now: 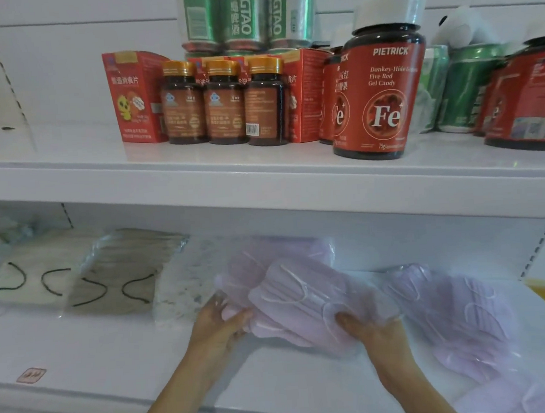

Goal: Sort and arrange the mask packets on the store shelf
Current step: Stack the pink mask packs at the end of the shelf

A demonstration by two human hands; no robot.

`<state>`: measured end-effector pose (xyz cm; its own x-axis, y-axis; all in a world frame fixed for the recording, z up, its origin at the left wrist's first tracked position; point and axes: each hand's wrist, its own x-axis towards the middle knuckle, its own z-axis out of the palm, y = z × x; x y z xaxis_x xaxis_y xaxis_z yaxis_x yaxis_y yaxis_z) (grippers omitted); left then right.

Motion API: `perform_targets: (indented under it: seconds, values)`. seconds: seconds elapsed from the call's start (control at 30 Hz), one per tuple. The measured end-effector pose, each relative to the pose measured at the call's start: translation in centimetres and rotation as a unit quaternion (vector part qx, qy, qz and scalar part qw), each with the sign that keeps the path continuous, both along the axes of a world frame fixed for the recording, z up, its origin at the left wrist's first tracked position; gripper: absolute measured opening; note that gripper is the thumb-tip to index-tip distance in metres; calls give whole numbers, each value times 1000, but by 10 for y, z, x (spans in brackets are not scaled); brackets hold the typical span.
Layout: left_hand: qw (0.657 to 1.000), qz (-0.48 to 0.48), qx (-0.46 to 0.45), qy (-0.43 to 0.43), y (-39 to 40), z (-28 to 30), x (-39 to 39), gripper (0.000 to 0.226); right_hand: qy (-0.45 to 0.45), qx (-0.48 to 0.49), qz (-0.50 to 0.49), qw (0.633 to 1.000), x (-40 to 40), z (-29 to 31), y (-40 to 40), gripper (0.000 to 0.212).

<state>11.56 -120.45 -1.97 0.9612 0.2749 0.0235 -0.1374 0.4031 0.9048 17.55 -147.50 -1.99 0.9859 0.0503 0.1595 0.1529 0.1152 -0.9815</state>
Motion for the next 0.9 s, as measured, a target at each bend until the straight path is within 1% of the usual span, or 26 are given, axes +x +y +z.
perform_targets:
  seconds: [0.03,0.13,0.17,0.2,0.27,0.33,0.37,0.4,0.43,0.5,0.53,0.57,0.6,0.67,0.7,0.77,0.8,0.87,0.9]
  values:
    - [999,-18,35,-8,10,3,-3,99,-18,-10,-3,1000,0,0,-2,35]
    - [981,-107,162,-21,32,9,-12,75,-44,-20,-12,999,-4,1,-2,30]
    - [974,-115,194,-22,32,10,-14,70,-43,-17,-16,999,-4,-1,-1,30]
    - [969,-111,219,-22,29,10,-13,66,-39,-9,-19,999,-5,-2,2,31]
    - [966,-59,252,-10,12,11,-10,51,-39,-12,-17,999,-3,-11,5,30]
    - [966,1,258,-8,1,11,-7,33,-44,-18,-14,999,-1,-17,4,32]
    - [967,14,256,-17,1,12,-6,33,-53,-35,-5,998,-1,-16,1,33]
    - [964,-3,266,-30,7,9,-5,38,-64,-61,11,996,-1,-14,-3,32]
    - [958,-37,283,-40,14,6,-5,49,-81,-101,38,991,0,-14,-9,30]
    - [937,-117,326,-43,29,-4,-9,71,-98,-160,70,980,1,-18,-18,36]
    - [938,-133,319,-27,31,-9,-11,78,-104,-166,55,979,0,-19,-20,42]
    - [946,-138,294,-10,33,-16,-9,83,-110,-167,36,979,1,-23,-22,48]
    - [950,-146,277,11,34,-21,-7,86,-107,-170,22,979,0,-23,-21,49]
    - [952,-130,273,36,34,-31,-2,87,-87,-176,0,980,-2,-25,-15,40]
    - [950,-141,277,32,30,-34,0,97,-81,-173,-8,982,-2,-26,-13,33]
    - [925,-163,343,-3,18,-34,-7,124,-72,-167,-16,983,0,-28,-12,28]
    - [917,-146,370,-20,11,-31,-11,127,-68,-167,-9,984,1,-29,-12,30]
    - [930,-80,356,-37,1,-25,-10,116,-65,-161,32,984,0,-25,-11,44]
    - [933,-42,355,-52,0,-22,-6,110,-69,-158,54,983,-2,-20,-10,47]
